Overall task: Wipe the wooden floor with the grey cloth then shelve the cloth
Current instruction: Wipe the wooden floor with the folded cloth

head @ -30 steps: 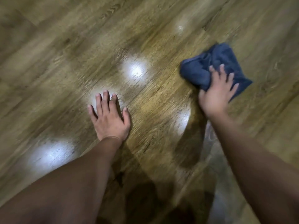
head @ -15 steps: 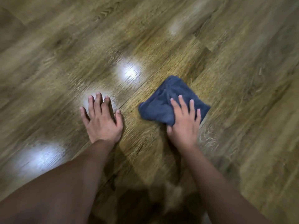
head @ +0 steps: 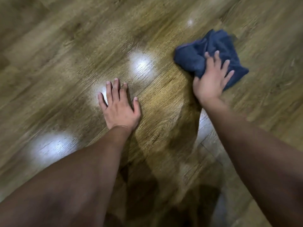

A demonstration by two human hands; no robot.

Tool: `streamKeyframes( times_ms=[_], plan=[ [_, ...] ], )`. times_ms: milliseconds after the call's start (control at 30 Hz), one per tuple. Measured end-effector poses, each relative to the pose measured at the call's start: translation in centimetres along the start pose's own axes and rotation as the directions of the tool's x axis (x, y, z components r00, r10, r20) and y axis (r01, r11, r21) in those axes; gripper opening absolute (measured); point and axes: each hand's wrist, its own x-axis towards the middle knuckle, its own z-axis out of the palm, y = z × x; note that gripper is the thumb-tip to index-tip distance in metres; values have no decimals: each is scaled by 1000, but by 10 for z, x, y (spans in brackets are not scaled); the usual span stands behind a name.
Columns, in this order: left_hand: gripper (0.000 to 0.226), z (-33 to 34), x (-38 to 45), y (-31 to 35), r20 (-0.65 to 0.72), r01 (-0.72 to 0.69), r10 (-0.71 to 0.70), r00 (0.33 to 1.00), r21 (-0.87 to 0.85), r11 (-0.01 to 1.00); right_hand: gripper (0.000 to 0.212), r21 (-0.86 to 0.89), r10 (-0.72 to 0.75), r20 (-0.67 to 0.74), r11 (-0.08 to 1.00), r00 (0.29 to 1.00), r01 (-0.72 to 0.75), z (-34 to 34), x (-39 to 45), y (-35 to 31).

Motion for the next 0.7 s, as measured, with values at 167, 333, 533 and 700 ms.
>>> streamKeyframes(
  times_ms=[167, 333, 533, 700],
  plan=[
    [63, -4, 3, -1, 52, 9, -8, 999, -14, 1000, 83, -22, -221, 66, 975, 973, 223, 2, -86, -18],
    [55, -12, 8, -1, 140, 41, -31, 990, -71, 997, 92, 7, -391, 154, 919, 907, 395, 1, -178, -26],
    [49, -33, 29, -33, 257, -137, 172, 951, -149, 979, 93, 20, -596, 242, 792, 766, 610, -1, -275, -11],
    [70, -57, 33, -100, 371, 119, -130, 919, 54, 991, 97, 46, -754, 315, 618, 576, 784, 0, -322, 5]
  ],
)
